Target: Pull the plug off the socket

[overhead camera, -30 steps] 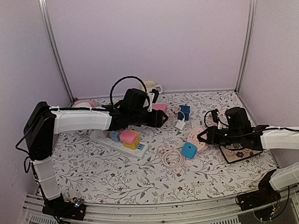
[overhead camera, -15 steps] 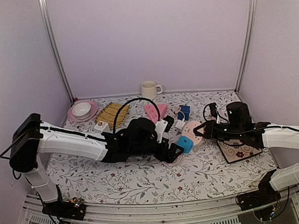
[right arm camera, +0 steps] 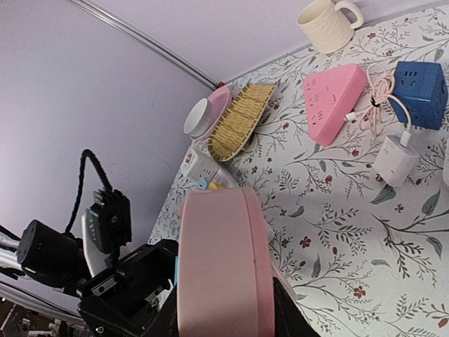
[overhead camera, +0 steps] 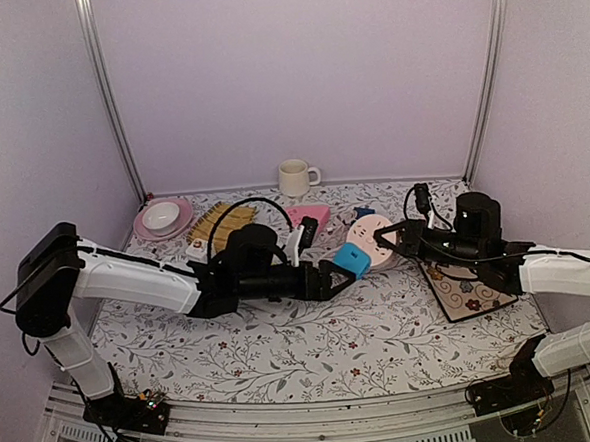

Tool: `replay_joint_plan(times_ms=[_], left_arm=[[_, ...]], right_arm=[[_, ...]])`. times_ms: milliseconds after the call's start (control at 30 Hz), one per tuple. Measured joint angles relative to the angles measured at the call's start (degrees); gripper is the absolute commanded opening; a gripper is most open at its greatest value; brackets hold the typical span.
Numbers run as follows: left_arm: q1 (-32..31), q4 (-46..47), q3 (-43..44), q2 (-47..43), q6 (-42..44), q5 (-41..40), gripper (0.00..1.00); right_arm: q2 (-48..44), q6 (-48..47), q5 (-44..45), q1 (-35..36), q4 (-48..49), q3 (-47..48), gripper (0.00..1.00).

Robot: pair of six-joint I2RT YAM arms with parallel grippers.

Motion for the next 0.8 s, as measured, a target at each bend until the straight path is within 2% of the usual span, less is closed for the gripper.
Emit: replay_joint_plan(times_ms=[100, 200, 333, 567, 800], left_arm=[[1.3, 3.5, -0.4, 0.0, -4.4, 2.8, 0.86], [1.9, 7.3, -0.3, 0.0, -8.3, 5.2, 0.81], [2.1, 11.0, 0.3, 0.0, -12.2, 7.2, 0.65], [2.1, 15.2, 1.1, 0.0, -16.4, 9.3, 0.31], [2.1, 18.0, 1.1, 0.0, -18.7, 10.7, 0.06]], right_arm=[[-0.1, 1.3, -0.8, 0.5, 3.9, -0.1, 0.03], [-0.3, 2.6, -1.4, 0.8, 8.2, -0.6, 0.03], [-0.7, 3.5, -1.9, 1.2, 12.7, -1.3, 0.03], [-3.5, 2.2, -1.6, 1.5, 15.0, -3.5, 0.03], [-4.7, -3.0, -0.8, 1.7, 15.6, -4.2, 0.03]])
